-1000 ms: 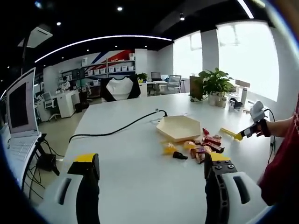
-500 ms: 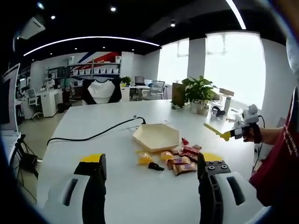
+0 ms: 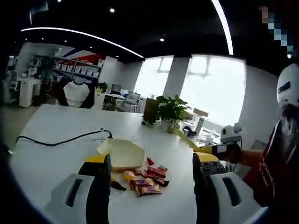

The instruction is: Place the target food into the container with the food tongs after gripping and lifting it, then release it inside without dropping or visibly crushing the food.

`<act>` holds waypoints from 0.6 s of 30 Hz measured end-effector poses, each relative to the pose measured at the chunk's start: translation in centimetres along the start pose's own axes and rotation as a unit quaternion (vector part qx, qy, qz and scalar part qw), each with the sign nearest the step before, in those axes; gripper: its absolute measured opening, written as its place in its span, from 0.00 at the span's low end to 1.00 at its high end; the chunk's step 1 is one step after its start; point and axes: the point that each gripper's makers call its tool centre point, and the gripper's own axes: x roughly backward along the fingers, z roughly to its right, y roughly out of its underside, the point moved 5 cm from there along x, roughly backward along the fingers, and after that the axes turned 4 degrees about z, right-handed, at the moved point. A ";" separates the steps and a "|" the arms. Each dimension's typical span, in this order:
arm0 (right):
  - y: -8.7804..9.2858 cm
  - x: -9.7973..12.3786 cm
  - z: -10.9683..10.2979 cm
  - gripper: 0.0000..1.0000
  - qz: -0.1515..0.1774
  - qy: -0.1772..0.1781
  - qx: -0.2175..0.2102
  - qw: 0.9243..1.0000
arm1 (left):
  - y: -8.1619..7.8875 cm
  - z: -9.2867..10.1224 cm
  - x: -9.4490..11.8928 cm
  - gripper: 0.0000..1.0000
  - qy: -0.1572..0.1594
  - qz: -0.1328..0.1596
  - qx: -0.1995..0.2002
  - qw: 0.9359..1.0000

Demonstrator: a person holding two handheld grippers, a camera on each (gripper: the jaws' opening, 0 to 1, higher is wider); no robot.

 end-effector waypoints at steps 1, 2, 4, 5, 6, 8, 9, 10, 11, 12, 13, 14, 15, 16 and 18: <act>-0.2 -0.1 -0.4 0.13 0.004 -0.017 -0.004 1.000 | -0.2 0.3 -0.1 0.73 0.009 0.004 0.006 1.000; -0.5 -0.2 -0.8 0.13 0.009 -0.033 -0.006 0.999 | -0.8 0.8 -0.4 0.72 0.030 0.016 0.023 0.999; -1.4 -0.3 -2.6 0.13 0.024 -0.077 -0.019 0.997 | -1.9 1.9 -0.8 0.68 0.069 0.037 0.044 0.996; -2.0 -0.3 -3.4 0.13 0.035 -0.095 -0.025 0.995 | -2.4 2.3 -0.9 0.67 0.080 0.044 0.049 0.995; -2.4 -0.3 -3.8 0.13 0.043 -0.111 -0.020 0.993 | -3.0 2.9 -1.1 0.65 0.096 0.053 0.052 0.993; -3.6 -0.2 -5.5 0.13 0.061 -0.150 -0.032 0.986 | -4.1 4.0 -1.4 0.63 0.125 0.064 0.056 0.989; -4.0 -0.1 -6.2 0.13 0.066 -0.168 -0.040 0.983 | -4.5 4.5 -1.5 0.62 0.137 0.067 0.058 0.987; -4.4 0.1 -7.0 0.13 0.070 -0.191 -0.048 0.978 | -4.9 5.3 -1.7 0.61 0.159 0.069 0.065 0.983; -4.7 0.1 -7.6 0.13 0.072 -0.209 -0.046 0.974 | -5.1 5.5 -1.8 0.60 0.166 0.070 0.067 0.981; -5.1 0.2 -8.3 0.13 0.076 -0.226 -0.044 0.970 | -5.4 6.5 -2.2 0.58 0.187 0.072 0.072 0.977; -5.1 0.2 -8.5 0.13 0.077 -0.232 -0.042 0.969 | -5.5 7.0 -2.5 0.56 0.196 0.068 0.066 0.976; -5.4 0.3 -9.2 0.13 0.080 -0.248 -0.039 0.965 | -5.5 7.4 -2.9 0.54 0.199 0.061 0.058 0.976; -5.4 0.3 -9.5 0.13 0.079 -0.254 -0.042 0.963 | -5.5 7.9 -3.2 0.54 0.207 0.057 0.052 0.975; -5.5 0.4 -9.9 0.13 0.078 -0.264 -0.044 0.960 | -5.5 8.1 -3.3 0.54 0.212 0.055 0.050 0.974; -5.7 0.4 -10.6 0.13 0.079 -0.278 -0.049 0.956 | -6.2 9.4 -3.8 0.56 0.235 0.067 0.057 0.968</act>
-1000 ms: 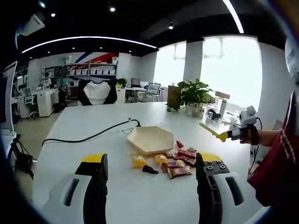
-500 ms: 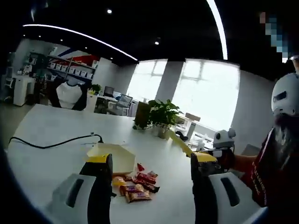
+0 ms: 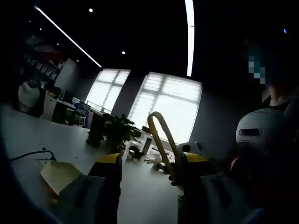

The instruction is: Place the target food into the container with the food tongs after gripping and lifting it, then release it inside without dropping or visibly crushing the food.

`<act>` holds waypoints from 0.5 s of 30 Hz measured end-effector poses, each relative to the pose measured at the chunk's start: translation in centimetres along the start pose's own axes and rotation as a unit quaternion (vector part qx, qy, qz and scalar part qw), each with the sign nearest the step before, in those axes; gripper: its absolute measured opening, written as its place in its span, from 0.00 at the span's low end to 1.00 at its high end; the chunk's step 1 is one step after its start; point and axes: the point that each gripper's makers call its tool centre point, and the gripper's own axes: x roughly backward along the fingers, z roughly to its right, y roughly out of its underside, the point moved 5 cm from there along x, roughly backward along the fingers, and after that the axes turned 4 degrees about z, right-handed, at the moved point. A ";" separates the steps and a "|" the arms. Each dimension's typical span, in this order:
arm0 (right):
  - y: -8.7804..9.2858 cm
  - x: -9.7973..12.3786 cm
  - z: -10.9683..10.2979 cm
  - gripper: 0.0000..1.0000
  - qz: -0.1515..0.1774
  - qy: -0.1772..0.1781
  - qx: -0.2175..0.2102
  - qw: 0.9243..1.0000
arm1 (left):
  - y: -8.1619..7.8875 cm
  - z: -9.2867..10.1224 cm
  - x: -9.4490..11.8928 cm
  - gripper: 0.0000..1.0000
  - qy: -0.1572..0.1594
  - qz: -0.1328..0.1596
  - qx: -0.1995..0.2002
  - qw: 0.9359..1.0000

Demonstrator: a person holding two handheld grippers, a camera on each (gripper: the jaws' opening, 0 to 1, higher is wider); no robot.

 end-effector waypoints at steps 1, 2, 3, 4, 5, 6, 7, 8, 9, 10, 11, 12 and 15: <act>0.0 -0.1 -0.2 0.13 -0.002 -0.005 0.001 1.000 | -0.1 0.2 -0.2 0.56 0.007 0.002 0.003 1.000; -0.1 -0.1 -0.3 0.13 -0.001 -0.005 0.001 1.000 | -0.4 1.0 -0.6 0.56 0.031 0.011 0.014 0.999; -0.2 -0.2 -0.6 0.13 0.000 -0.013 0.004 1.000 | -0.9 1.5 -1.0 0.56 0.039 0.026 0.021 0.999; -0.3 -0.3 -0.9 0.13 0.002 -0.017 0.005 1.000 | -1.0 1.6 -1.0 0.56 0.040 0.027 0.022 0.999; -0.5 -0.4 -1.2 0.13 0.006 -0.024 0.007 1.000 | -1.1 1.7 -1.2 0.55 0.039 0.024 0.020 0.999; -0.6 -0.4 -1.4 0.13 0.008 -0.027 0.006 1.000 | -1.3 2.0 -1.4 0.53 0.040 0.026 0.019 0.999; -0.7 -0.4 -1.6 0.14 0.009 -0.032 0.007 0.999 | -1.5 2.2 -1.5 0.52 0.044 0.028 0.018 0.998; -0.9 -0.5 -2.1 0.14 0.014 -0.039 0.010 0.999 | -1.8 2.7 -1.7 0.49 0.054 0.033 0.023 0.998; -1.0 -0.5 -2.5 0.14 0.015 -0.045 0.012 0.999 | -2.0 3.0 -1.7 0.48 0.061 0.038 0.027 0.997; -1.0 -0.6 -2.7 0.14 0.015 -0.049 0.014 0.999 | -2.2 3.2 -1.8 0.48 0.066 0.044 0.032 0.996; -1.1 -0.6 -2.7 0.14 0.016 -0.050 0.014 0.999 | -2.4 3.5 -1.9 0.47 0.074 0.050 0.039 0.995; -1.1 -0.6 -3.1 0.14 0.016 -0.060 0.016 0.998 | -2.6 3.7 -2.0 0.46 0.076 0.053 0.041 0.995; -1.1 -0.7 -3.6 0.14 0.015 -0.070 0.018 0.997 | -3.0 4.3 -2.1 0.42 0.088 0.059 0.044 0.993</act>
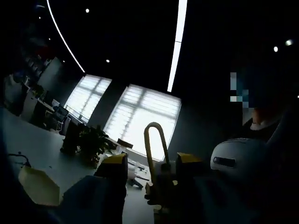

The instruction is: Place the target food into the container with the food tongs after gripping and lifting it, then release it inside without dropping or visibly crushing the food.

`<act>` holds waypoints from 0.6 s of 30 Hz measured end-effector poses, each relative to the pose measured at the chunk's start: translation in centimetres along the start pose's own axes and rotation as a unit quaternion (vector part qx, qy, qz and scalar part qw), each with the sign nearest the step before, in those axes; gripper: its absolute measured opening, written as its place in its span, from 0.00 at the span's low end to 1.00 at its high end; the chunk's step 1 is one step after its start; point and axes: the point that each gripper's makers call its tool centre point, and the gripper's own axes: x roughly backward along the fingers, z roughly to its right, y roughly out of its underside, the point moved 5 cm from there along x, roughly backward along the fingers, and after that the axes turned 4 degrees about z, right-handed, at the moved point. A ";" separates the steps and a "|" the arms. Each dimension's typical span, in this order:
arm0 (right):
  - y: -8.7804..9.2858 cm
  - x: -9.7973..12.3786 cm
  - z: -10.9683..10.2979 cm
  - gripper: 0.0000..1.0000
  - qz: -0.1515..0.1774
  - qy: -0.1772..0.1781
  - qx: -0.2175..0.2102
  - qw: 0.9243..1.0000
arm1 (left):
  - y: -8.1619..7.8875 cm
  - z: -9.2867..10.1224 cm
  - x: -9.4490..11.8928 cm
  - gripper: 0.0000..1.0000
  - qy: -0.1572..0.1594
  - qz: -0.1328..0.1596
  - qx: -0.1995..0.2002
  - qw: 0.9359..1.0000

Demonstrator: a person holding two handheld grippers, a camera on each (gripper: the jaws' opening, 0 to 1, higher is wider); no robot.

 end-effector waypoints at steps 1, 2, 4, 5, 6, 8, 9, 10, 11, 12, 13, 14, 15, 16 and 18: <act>0.0 -0.1 -0.1 0.14 0.000 -0.003 0.003 1.000 | 0.0 0.2 -0.1 0.41 0.001 -0.002 -0.002 1.000; 0.1 -0.1 -0.2 0.14 -0.002 -0.005 0.005 1.000 | 0.1 0.3 -0.2 0.38 0.003 -0.008 -0.006 1.000; 0.1 -0.1 -0.4 0.14 -0.003 -0.008 0.008 1.000 | 0.4 0.8 -0.5 0.33 0.011 -0.018 -0.016 1.000; 0.1 -0.1 -0.3 0.14 -0.003 -0.008 0.008 1.000 | 0.4 0.8 -0.4 0.29 0.012 -0.021 -0.018 1.000; 0.1 0.0 -0.2 0.14 -0.003 -0.005 0.005 1.000 | 0.5 1.1 -0.4 0.23 0.025 -0.024 -0.021 0.999; 0.1 0.1 -0.2 0.15 -0.004 -0.009 0.008 1.000 | 0.4 1.2 -0.5 0.21 0.023 -0.024 -0.015 0.999; 0.1 0.2 -0.1 0.16 -0.004 -0.006 0.007 1.000 | 0.3 1.2 -0.4 0.21 0.023 -0.024 -0.013 0.999; 0.1 0.2 -0.2 0.16 -0.004 -0.007 0.006 1.000 | 0.2 1.2 -0.2 0.21 0.023 -0.023 -0.011 0.999; 0.1 0.2 -0.2 0.18 -0.006 -0.014 0.020 1.000 | 0.1 1.3 -0.1 0.21 0.028 -0.023 -0.012 0.999; 0.1 0.2 -0.3 0.20 -0.008 -0.013 0.020 1.000 | 0.1 1.5 0.0 0.21 0.032 -0.022 -0.016 0.999; 0.2 0.1 -0.4 0.20 -0.014 -0.018 0.019 1.000 | 0.0 1.6 0.1 0.21 0.033 -0.025 -0.027 0.999; 0.5 0.0 -0.4 0.23 -0.024 -0.020 0.022 0.999 | 0.0 1.8 0.1 0.22 0.038 -0.031 -0.027 0.998; 0.7 -0.1 -0.4 0.25 -0.030 -0.019 0.027 0.999 | 0.0 1.9 0.1 0.22 0.041 -0.041 -0.040 0.997; 0.8 -0.1 -0.4 0.27 -0.035 -0.021 0.028 0.999 | 0.0 1.9 0.2 0.22 0.042 -0.048 -0.049 0.997; 1.1 -0.3 -0.4 0.29 -0.047 -0.020 0.025 0.998 | 0.1 2.3 0.2 0.22 0.056 -0.063 -0.054 0.995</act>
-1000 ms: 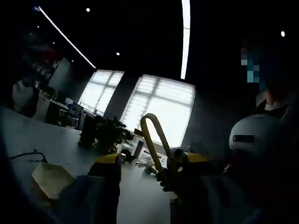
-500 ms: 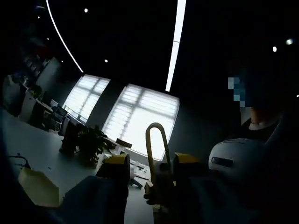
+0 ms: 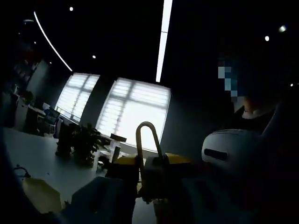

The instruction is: Place the target food into the container with the food tongs after gripping and lifting it, then release it inside without dropping or visibly crushing the food.

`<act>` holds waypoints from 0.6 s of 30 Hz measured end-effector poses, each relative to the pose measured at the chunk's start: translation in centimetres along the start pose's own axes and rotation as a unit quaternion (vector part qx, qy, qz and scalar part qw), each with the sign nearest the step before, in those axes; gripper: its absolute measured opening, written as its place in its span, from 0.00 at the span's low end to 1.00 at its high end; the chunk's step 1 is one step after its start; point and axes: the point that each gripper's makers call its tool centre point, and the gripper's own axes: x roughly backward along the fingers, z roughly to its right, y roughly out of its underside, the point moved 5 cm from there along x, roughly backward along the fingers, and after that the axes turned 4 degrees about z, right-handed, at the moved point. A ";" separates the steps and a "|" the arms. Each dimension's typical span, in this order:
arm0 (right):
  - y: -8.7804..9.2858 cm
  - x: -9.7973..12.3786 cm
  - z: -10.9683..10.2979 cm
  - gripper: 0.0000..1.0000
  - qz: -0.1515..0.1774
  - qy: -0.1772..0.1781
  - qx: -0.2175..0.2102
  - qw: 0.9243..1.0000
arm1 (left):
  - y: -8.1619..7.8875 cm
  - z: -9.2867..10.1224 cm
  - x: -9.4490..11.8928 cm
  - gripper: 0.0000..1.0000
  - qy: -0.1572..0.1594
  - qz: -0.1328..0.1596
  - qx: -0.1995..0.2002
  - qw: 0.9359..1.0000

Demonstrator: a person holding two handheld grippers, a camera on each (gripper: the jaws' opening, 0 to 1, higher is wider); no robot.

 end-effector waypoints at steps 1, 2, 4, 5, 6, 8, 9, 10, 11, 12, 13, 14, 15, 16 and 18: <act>0.1 0.0 0.1 0.30 -0.005 0.001 -0.003 1.000 | 0.0 0.0 0.0 0.22 0.003 -0.006 -0.006 1.000; 0.1 0.0 0.2 0.30 -0.010 0.004 -0.008 1.000 | 0.1 0.1 0.0 0.22 0.006 -0.010 -0.006 1.000; 0.1 0.1 0.3 0.31 -0.021 0.000 -0.014 1.000 | 0.2 0.0 0.0 0.22 0.008 -0.018 -0.007 1.000; 0.2 0.1 0.3 0.31 -0.027 0.000 -0.012 1.000 | 0.3 0.0 0.1 0.22 0.010 -0.021 -0.008 1.000; 0.4 0.1 0.4 0.31 -0.046 0.000 -0.008 0.999 | 0.5 -0.2 0.1 0.22 0.010 -0.030 -0.009 0.999; 0.7 0.2 0.6 0.32 -0.076 0.002 0.011 0.997 | 0.8 -0.3 0.1 0.22 0.012 -0.046 -0.014 0.999; 0.9 0.1 0.8 0.32 -0.091 0.005 0.024 0.996 | 1.0 -0.4 0.0 0.22 0.013 -0.057 -0.021 0.998; 1.1 0.0 0.8 0.32 -0.107 0.003 0.032 0.994 | 1.2 -0.4 0.0 0.22 0.016 -0.068 -0.025 0.997; 1.3 -0.1 0.8 0.32 -0.116 0.002 0.032 0.993 | 1.4 -0.4 -0.1 0.22 0.017 -0.076 -0.029 0.997; 1.4 -0.2 0.9 0.32 -0.120 0.005 0.034 0.992 | 1.5 -0.5 -0.1 0.22 0.017 -0.081 -0.032 0.996; 1.7 -0.3 1.0 0.32 -0.128 0.004 0.036 0.991 | 1.7 -0.6 -0.2 0.22 0.018 -0.088 -0.031 0.996; 1.8 -0.3 1.1 0.32 -0.135 0.004 0.035 0.990 | 1.8 -0.7 -0.1 0.22 0.018 -0.093 -0.030 0.995; 2.0 -0.4 1.2 0.32 -0.142 0.006 0.041 0.989 | 2.0 -0.9 -0.1 0.22 0.018 -0.099 -0.032 0.994; 2.2 -0.4 1.3 0.32 -0.147 0.007 0.045 0.988 | 2.1 -0.9 -0.1 0.22 0.017 -0.104 -0.033 0.994; 2.3 -0.4 1.5 0.31 -0.151 0.007 0.047 0.987 | 2.4 -1.1 0.1 0.22 0.016 -0.113 -0.034 0.993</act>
